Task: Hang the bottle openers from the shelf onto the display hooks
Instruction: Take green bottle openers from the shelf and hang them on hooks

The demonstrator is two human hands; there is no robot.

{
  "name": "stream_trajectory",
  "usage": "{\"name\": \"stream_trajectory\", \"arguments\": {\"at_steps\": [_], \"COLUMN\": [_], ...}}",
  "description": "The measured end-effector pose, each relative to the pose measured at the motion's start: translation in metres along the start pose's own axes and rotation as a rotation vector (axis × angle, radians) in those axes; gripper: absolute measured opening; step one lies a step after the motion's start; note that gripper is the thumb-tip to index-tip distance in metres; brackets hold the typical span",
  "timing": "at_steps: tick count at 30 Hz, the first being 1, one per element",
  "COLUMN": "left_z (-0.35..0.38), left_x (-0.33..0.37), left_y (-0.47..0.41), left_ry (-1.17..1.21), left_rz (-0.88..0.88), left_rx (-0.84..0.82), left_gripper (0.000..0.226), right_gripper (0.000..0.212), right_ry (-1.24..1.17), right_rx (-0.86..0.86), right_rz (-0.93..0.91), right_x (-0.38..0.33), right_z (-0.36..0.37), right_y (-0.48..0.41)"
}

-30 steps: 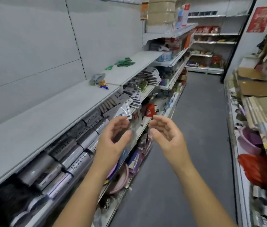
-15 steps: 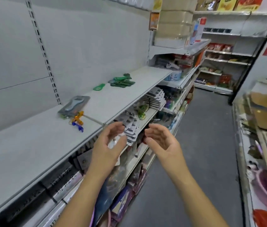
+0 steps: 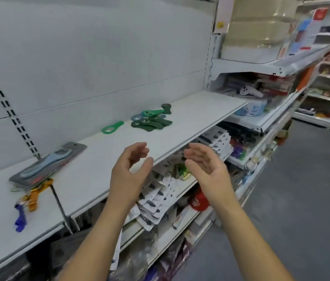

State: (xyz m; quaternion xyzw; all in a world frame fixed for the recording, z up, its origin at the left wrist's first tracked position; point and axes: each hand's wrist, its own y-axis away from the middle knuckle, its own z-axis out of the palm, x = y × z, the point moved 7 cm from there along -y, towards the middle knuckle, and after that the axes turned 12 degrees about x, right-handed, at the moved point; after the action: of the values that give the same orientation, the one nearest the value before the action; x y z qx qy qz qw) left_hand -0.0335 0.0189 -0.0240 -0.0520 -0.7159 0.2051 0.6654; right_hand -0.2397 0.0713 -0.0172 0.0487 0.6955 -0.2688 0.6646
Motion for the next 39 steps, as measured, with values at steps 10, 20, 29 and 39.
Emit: {"name": "stream_trajectory", "arguments": {"at_steps": [10, 20, 29, 39], "left_z": [0.09, 0.113, 0.139, 0.118], "left_x": [0.0, -0.047, -0.077, -0.069], "left_y": [-0.054, -0.159, -0.196, -0.187], "left_ry": [-0.129, -0.471, -1.284, -1.286], "left_rz": [-0.04, -0.163, -0.117, -0.331], "left_rx": [0.198, 0.265, 0.13, 0.203], "left_gripper": [0.034, 0.033, 0.06, 0.026], "right_gripper": [0.034, 0.034, 0.047, 0.039], "right_ry": [-0.039, 0.14, 0.763, 0.889], "right_rx": [-0.215, -0.357, -0.563, -0.8], "right_rz": [0.021, 0.031, -0.198, -0.14], "right_x": [0.034, 0.085, 0.111, 0.114], "right_z": [-0.022, 0.044, 0.114, 0.132], "right_y": [-0.15, -0.262, -0.301, -0.311]}}
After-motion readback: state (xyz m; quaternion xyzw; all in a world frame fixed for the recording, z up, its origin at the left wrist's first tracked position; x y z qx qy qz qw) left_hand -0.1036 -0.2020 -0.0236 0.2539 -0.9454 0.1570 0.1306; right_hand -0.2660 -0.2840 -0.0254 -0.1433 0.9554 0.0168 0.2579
